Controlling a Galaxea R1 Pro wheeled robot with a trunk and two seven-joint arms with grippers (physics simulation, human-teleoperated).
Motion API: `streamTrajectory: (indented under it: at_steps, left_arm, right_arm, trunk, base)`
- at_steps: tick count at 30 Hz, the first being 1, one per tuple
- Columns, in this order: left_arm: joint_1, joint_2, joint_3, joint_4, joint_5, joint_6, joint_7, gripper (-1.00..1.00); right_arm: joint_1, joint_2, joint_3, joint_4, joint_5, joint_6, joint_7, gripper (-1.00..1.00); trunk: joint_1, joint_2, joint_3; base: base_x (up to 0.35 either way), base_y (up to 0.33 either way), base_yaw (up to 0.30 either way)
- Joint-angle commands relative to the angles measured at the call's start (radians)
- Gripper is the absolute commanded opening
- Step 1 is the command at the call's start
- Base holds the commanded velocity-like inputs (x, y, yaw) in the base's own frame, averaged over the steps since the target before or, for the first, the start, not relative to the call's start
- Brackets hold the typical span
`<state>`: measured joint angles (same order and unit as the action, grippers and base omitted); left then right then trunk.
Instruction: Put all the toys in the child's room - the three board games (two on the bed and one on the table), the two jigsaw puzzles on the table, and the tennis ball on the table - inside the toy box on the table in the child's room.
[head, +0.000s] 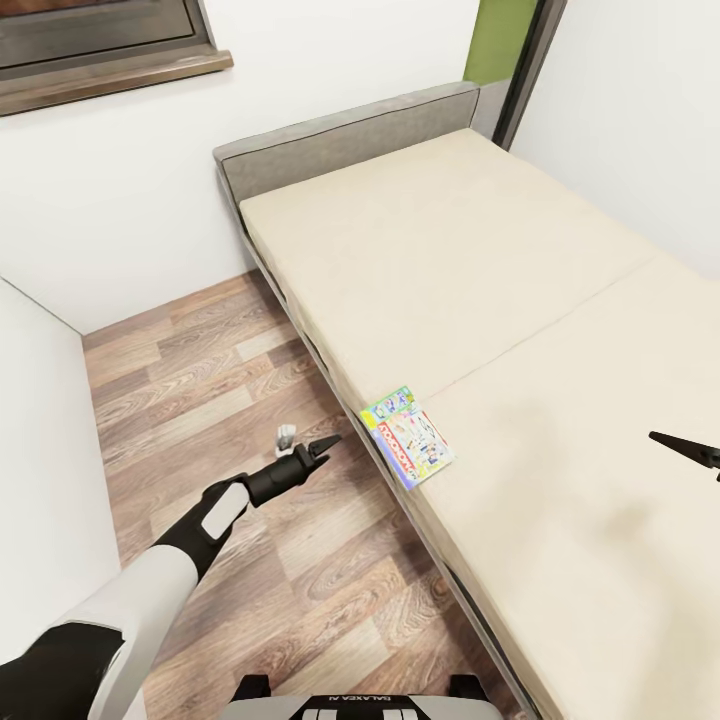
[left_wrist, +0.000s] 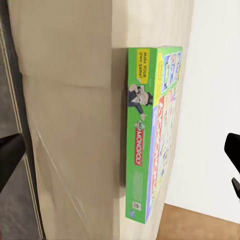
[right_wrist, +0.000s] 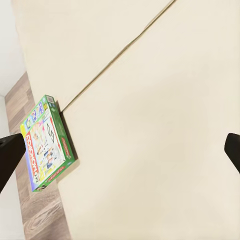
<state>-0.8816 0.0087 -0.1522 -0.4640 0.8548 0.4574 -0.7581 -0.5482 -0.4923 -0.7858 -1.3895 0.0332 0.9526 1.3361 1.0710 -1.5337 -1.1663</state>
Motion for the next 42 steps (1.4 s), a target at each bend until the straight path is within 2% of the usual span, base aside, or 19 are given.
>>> streamTrajectory:
  at_steps: [1, 20, 42]
  left_arm:
    - [0.000, 0.001, -0.004, 0.000, 0.010, 0.008, 0.000, 1.00]
    - [-0.001, 0.009, -0.002, 0.024, 0.016, 0.007, 0.026, 1.00]
    - [-0.002, 0.010, -0.004, 0.030, 0.019, 0.007, 0.028, 1.00]
  right_arm:
    - [-0.001, 0.000, -0.001, 0.000, 0.004, 0.009, 0.006, 1.00]
    - [-0.001, 0.000, -0.001, 0.000, 0.004, 0.009, 0.006, 1.00]
    - [-0.001, 0.000, -0.001, 0.000, 0.004, 0.010, 0.006, 1.00]
  trunk:
    - [0.000, 0.000, 0.000]
    - [0.000, 0.000, 0.000]
    - [0.000, 0.000, 0.000]
  base:
    - [0.000, 0.000, -0.002]
    - [0.000, 0.000, -0.011]
    - [0.000, 0.000, -0.177]
